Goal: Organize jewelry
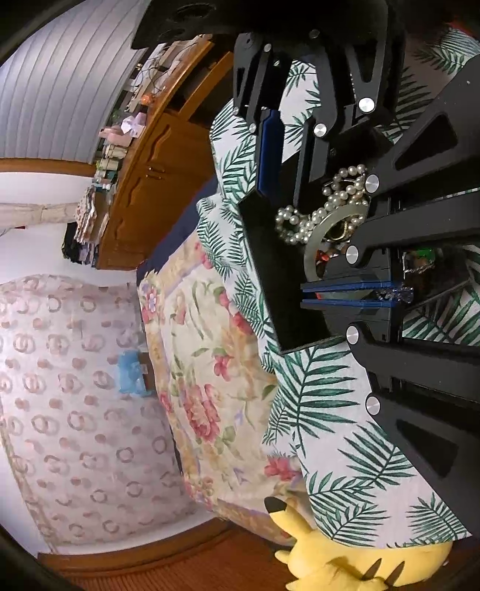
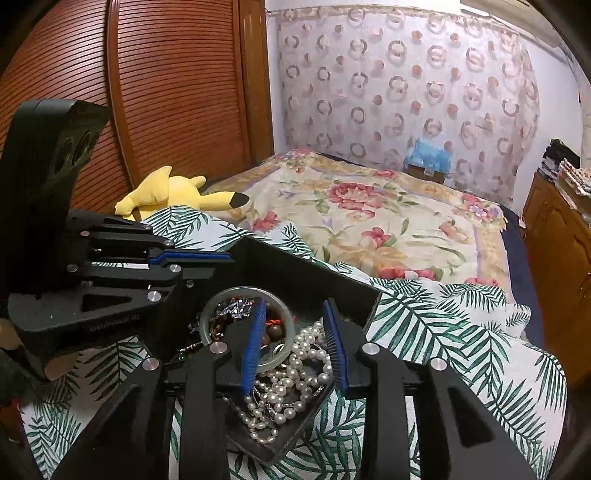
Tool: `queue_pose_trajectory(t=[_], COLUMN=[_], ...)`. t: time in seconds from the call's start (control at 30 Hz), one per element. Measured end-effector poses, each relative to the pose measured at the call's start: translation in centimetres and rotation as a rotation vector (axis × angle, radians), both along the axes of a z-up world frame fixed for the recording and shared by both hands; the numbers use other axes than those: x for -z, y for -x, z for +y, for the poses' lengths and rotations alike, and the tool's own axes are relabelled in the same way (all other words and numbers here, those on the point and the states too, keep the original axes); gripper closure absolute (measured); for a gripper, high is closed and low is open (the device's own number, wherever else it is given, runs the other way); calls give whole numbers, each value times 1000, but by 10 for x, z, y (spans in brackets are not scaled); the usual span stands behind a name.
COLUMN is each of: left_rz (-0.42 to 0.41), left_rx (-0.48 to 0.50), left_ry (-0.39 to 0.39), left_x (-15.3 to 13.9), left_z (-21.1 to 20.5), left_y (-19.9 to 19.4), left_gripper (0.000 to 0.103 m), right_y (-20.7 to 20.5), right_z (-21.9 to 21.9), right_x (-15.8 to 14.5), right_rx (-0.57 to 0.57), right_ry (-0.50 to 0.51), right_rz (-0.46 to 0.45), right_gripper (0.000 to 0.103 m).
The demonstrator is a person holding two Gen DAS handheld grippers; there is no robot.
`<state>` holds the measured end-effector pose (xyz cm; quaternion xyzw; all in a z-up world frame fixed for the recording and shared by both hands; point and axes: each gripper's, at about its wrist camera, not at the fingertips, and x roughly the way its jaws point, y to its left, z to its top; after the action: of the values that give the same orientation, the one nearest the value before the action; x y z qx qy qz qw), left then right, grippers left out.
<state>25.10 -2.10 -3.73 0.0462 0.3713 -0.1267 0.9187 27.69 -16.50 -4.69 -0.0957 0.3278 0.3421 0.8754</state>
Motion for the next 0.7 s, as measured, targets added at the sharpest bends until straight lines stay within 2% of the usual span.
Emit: queue_pose_trajectory(t=[0.23,0.3,0.33,0.37,0.4,0.43,0.47,0.5,0.53,0.63,0.7], left_rz=[-28,-37,-49,-59,-69,-70,-72,-80,-91,-83,-76], left_rx=[-47,-69,-86,-92,-102,-110,-120,-132,-145,-164,-175], left_ry=[0,8,10,14,19,21,22,20,19,14,4], left_x=[-6,-7,-9,-10,-11,-12,-13,-13,-14,-12,-11], left_z=[11,16,20,22,25,27,29,31,33,36,36], left_y=[0,2,5,8,11,12,14,16,19,23,25], left_gripper=[99,83,64,54,51,44,31,23,15,9,8], right_y=[0,-2,-3,-3,-4,-3,-2,0,1,6,10], right_z=[-5,-9,-11,-13,-15,-17,-18,-20,-22,-29,-34], right_x=[-3,-7,-9,-10,-12,-13,-14,-15,-15,-15,-14], right_rx=[44,69,81,91,97,108,115,125,133,176,200], right_ry=[0,-8,-10,-10,-10,-7,-2,2,4,3,-1], right_rz=[-18,-26,-28,-28,-29,-34,-37,-39,-42,-50,-46], right_gripper=[68,68,68,68,68,68,68,66,58,36,30])
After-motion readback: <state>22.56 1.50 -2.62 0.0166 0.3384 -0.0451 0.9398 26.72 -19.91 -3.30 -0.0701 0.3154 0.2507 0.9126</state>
